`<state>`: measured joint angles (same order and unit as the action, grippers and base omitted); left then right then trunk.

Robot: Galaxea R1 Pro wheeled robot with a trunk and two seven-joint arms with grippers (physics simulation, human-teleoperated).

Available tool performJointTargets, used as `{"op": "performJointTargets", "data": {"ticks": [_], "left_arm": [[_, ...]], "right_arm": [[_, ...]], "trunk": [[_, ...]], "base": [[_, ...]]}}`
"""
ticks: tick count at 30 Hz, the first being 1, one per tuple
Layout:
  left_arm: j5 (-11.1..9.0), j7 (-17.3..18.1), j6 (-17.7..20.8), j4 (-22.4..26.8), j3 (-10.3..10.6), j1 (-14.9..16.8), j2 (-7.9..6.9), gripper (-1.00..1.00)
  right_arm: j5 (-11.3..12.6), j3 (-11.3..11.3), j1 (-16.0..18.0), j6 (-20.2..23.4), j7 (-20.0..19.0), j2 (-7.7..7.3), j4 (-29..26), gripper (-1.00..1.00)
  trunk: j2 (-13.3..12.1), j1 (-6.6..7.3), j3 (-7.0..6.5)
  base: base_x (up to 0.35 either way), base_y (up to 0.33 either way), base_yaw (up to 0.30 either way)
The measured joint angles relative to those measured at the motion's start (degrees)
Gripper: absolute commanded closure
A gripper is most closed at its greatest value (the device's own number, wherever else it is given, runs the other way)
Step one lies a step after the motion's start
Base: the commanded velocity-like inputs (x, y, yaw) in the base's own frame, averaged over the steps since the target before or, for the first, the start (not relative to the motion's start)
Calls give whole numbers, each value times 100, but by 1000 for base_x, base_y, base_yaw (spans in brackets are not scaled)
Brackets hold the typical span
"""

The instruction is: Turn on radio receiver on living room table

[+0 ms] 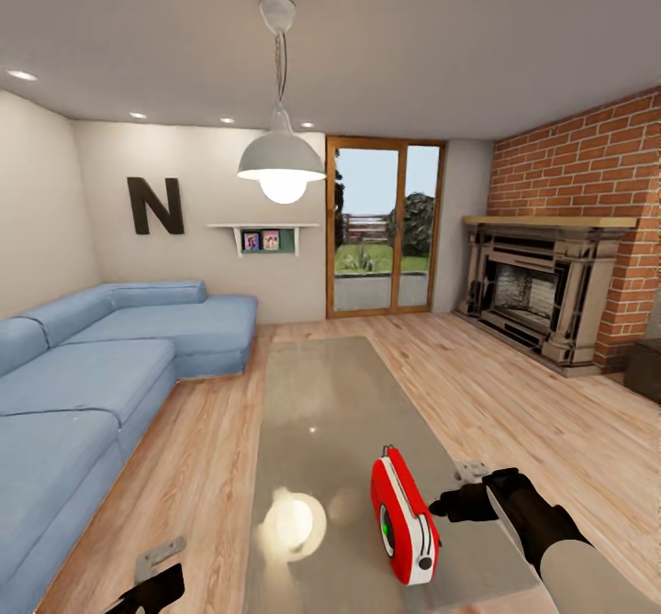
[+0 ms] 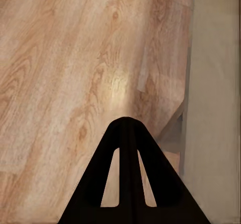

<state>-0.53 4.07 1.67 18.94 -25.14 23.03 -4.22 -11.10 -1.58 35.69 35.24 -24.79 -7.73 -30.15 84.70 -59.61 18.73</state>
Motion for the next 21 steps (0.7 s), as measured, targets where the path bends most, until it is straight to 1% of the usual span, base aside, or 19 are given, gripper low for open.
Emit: {"op": "performJointTargets", "data": {"ticks": [4, 14, 17, 20, 21], "left_arm": [[0, -1, 0, 0, 0, -11, 0, 100], [8, -2, -11, -4, 0, 0, 0, 100], [9, -2, -15, -4, 0, 0, 0, 100], [10, -2, -13, -4, 3, 0, 0, 100], [32, -2, -13, -4, 6, 0, 0, 100]], "right_arm": [[-6, 0, -13, 0, 0, 0, -3, -100], [0, -6, 0, -10, 9, 0, 10, -100], [-4, -8, -1, -72, 10, -7, 261, -100], [-10, -10, -1, -893, 127, -35, 999, -100], [-13, -7, -3, -1335, 313, -40, 1392, -100]], "trunk": [[-168, 91, -85], [-561, 307, -251], [-682, 373, -305], [-802, 439, -359], [-843, 461, -376]], "base": [[-304, -134, 0], [-306, -134, 0], [-311, -118, 0], [-311, -105, 0], [-255, -69, 0]]}}
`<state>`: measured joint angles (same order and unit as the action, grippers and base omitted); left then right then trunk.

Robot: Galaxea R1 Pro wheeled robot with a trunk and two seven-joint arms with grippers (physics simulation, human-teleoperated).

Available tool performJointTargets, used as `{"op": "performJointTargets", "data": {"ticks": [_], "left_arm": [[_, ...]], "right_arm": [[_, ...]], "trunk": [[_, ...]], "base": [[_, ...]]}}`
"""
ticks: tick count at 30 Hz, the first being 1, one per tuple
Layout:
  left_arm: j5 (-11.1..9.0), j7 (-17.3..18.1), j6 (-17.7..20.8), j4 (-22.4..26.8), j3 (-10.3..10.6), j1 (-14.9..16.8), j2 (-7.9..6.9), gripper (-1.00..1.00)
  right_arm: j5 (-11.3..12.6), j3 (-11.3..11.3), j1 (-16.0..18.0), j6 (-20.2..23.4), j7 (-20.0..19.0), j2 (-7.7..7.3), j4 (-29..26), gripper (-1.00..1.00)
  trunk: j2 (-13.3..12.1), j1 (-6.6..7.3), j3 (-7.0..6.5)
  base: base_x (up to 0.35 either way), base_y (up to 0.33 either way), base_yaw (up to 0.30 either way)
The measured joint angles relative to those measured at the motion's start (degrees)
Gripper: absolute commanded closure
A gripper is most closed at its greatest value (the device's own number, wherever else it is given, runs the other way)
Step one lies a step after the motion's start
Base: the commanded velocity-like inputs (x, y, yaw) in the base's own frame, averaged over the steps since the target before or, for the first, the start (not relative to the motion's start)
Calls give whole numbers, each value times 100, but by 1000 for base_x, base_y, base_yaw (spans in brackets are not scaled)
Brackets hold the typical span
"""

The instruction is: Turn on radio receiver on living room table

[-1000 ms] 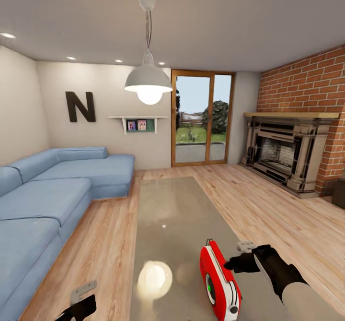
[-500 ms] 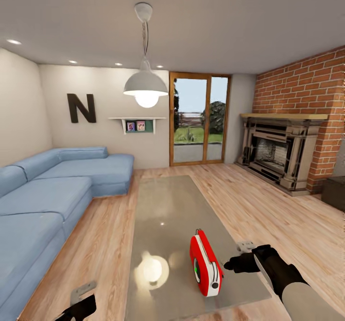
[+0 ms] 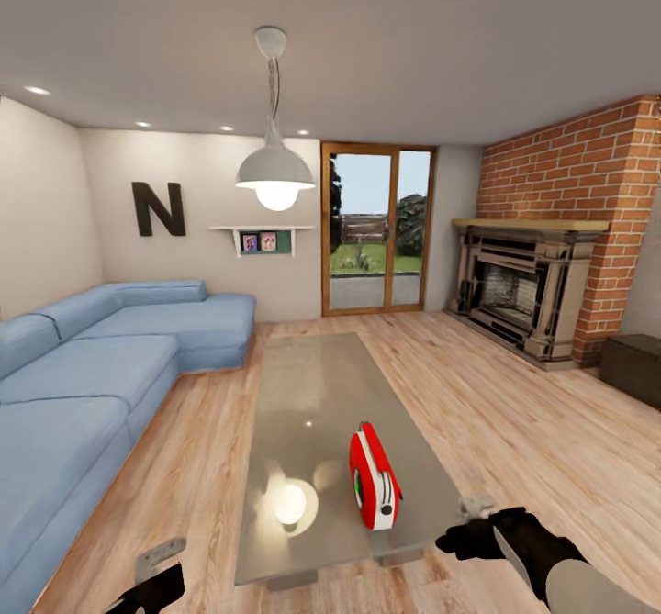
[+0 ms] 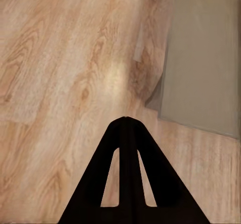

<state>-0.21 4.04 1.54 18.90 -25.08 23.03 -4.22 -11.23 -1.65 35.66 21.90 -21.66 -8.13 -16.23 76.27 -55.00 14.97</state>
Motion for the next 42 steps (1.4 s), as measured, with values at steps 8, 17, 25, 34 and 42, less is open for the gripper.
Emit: {"op": "performJointTargets", "data": {"ticks": [8, 17, 25, 34, 42], "left_arm": [[1072, -58, -302, -1045, -21, -6, -9, 100], [1842, -79, -1370, -2343, 9, -511, -360, 100], [1881, -90, -1498, -2350, 17, -731, -335, 100], [1859, -227, -1516, -2347, 11, -734, -327, 100], [1822, -231, -1517, -2347, 4, -734, -269, 100]], "right_arm": [[15, -4, -313, -2407, 1622, -29, 1979, -100], [-12, -3, -1281, -2545, 2458, 20, 2053, -100], [29, -14, -1376, -2511, 2472, 34, 2053, -100], [24, -11, -1377, -2515, 2439, 42, 2053, -100], [25, -11, -1377, -2515, 2438, 47, 2053, -100]], "trunk": [[-321, 176, -142], [-681, 374, -305], [-1002, 549, -450], [-1363, 747, -611], [-1445, 792, -648]], "base": [[-45, -12, 0], [0, 0, 0], [0, 0, 0], [0, 0, 0], [0, 0, 0]]}}
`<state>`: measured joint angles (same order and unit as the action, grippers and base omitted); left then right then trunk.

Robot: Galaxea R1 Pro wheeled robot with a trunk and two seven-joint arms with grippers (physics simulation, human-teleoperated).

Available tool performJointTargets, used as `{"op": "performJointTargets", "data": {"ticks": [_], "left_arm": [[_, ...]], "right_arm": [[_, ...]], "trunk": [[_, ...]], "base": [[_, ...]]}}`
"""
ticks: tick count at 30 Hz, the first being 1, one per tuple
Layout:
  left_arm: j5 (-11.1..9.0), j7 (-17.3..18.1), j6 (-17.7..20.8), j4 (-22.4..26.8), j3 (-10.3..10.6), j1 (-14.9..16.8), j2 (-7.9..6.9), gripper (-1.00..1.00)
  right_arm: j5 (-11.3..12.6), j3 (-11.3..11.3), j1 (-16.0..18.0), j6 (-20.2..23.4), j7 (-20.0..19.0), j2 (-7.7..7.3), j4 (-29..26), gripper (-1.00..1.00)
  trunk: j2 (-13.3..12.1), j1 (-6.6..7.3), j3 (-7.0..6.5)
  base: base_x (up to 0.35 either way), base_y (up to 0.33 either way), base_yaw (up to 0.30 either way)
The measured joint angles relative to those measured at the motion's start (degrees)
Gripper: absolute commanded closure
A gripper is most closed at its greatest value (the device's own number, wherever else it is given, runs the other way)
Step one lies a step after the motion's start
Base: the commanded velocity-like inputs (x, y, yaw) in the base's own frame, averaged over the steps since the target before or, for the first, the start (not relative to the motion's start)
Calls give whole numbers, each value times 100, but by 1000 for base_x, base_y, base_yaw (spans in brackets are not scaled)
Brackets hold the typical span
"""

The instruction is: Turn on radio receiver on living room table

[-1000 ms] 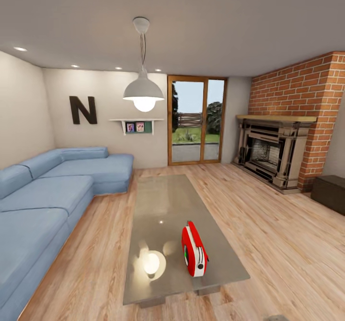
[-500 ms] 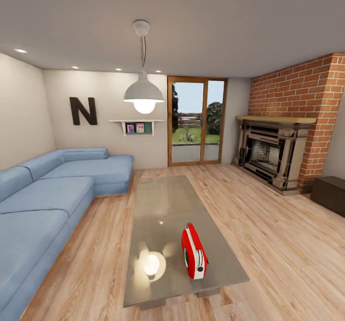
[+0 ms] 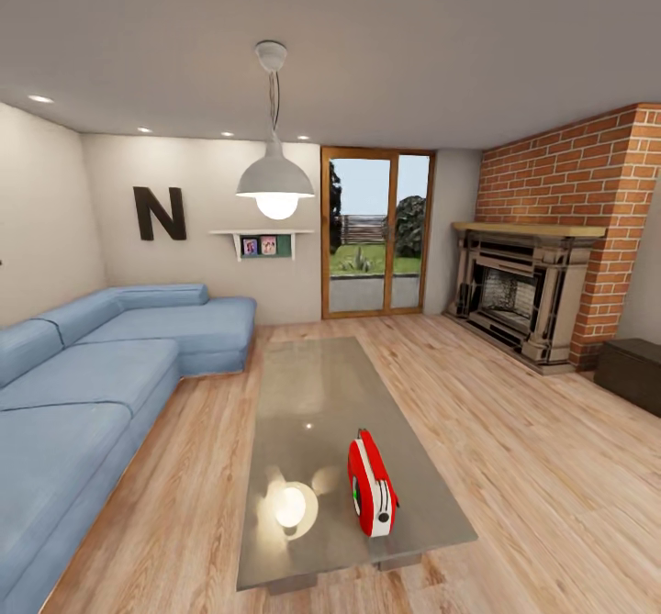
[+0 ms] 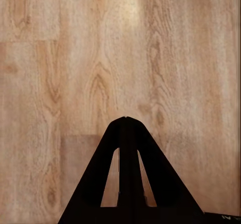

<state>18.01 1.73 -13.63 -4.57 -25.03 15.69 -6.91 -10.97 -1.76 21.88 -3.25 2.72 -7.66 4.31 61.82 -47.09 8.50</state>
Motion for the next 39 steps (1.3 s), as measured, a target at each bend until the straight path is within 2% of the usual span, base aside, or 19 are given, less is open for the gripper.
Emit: {"op": "performJointTargets", "data": {"ticks": [2, 5, 9, 12, 15, 25, 30, 39], "left_arm": [[-7, 7, 1, 0, -1, 3, 24, 100], [6, 17, 2, 0, 0, 1, 138, 100], [14, 20, 30, -7, 2, -2, 462, 100], [16, 21, 43, -9, 2, -3, 771, 100], [11, 20, 50, -9, -1, -3, 899, 100], [7, 33, 37, -9, -1, -4, 923, 100], [2, 46, 54, -9, -2, -4, 1005, 100], [10, 38, 54, -9, -4, -3, 1007, 100]], "right_arm": [[-1, 0, 0, 0, 0, -1, 0, -100], [1, 0, 0, 0, 0, -3, 0, -100], [-1, -1, 0, 0, 0, -2, 0, -100], [-1, 0, 0, 0, 0, 0, 0, -100], [-1, 0, 0, 0, 0, 0, 0, -100], [-1, 0, 0, 0, 0, 1, 0, -100], [0, 0, 0, 0, 0, 0, 0, -100], [-1, 0, 0, 0, 0, -1, 0, -100]], "trunk": [[0, 0, 0], [0, 0, 0], [0, 0, 0], [0, 0, 0], [0, 0, 0], [0, 0, 0], [0, 0, 0], [0, 0, 0]], "base": [[0, 0, 0], [0, 0, 0], [0, 0, 0], [0, 0, 0], [0, 0, 0], [0, 0, 0], [0, 0, 0], [0, 0, 0]]}}
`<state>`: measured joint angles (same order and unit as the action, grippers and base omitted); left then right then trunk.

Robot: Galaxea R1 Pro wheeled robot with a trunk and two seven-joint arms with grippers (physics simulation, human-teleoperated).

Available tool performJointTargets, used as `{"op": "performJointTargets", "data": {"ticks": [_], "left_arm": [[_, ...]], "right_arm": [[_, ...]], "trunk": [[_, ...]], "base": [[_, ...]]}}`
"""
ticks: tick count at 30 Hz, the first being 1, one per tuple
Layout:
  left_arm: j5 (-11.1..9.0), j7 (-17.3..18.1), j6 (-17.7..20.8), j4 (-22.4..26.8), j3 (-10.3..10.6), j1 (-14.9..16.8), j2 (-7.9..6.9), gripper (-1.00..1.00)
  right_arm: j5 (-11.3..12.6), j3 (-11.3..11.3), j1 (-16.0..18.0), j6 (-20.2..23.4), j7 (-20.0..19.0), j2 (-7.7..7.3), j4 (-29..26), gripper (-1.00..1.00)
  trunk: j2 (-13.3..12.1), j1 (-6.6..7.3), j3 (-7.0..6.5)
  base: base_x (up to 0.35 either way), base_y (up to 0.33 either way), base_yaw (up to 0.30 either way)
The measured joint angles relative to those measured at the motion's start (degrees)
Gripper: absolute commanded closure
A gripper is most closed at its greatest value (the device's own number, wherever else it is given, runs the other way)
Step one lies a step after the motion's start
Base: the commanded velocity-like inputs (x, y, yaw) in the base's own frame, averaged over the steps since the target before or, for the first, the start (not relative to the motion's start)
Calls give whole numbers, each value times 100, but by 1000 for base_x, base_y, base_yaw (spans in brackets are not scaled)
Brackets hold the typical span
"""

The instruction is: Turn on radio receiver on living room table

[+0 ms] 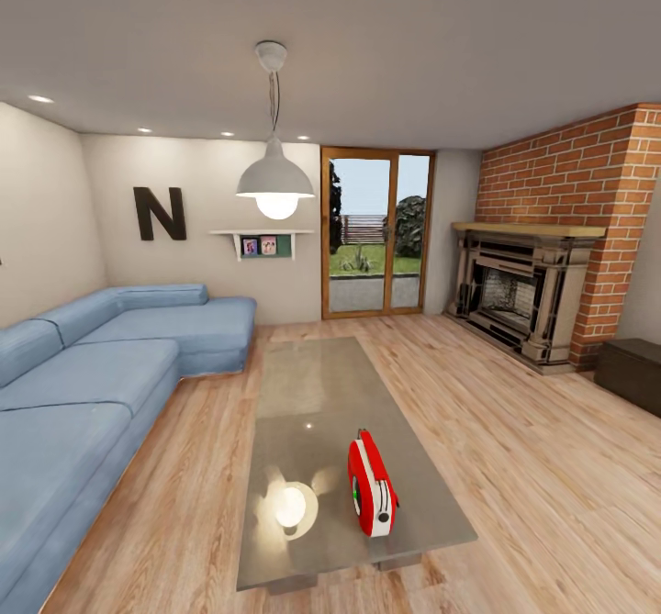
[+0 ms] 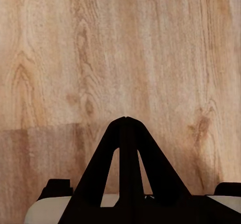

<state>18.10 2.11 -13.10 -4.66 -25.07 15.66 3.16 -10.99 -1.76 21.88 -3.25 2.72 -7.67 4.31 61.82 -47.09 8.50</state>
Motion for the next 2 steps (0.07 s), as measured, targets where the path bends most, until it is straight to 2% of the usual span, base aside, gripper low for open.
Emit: {"op": "performJointTargets", "data": {"ticks": [2], "left_arm": [[0, 0, 0, 0, 1, 2, 0, 100]], "right_arm": [[0, 0, 0, 0, 0, 0, 0, -100]], "trunk": [[0, 0, 0]], "base": [[0, 0, 0]]}}
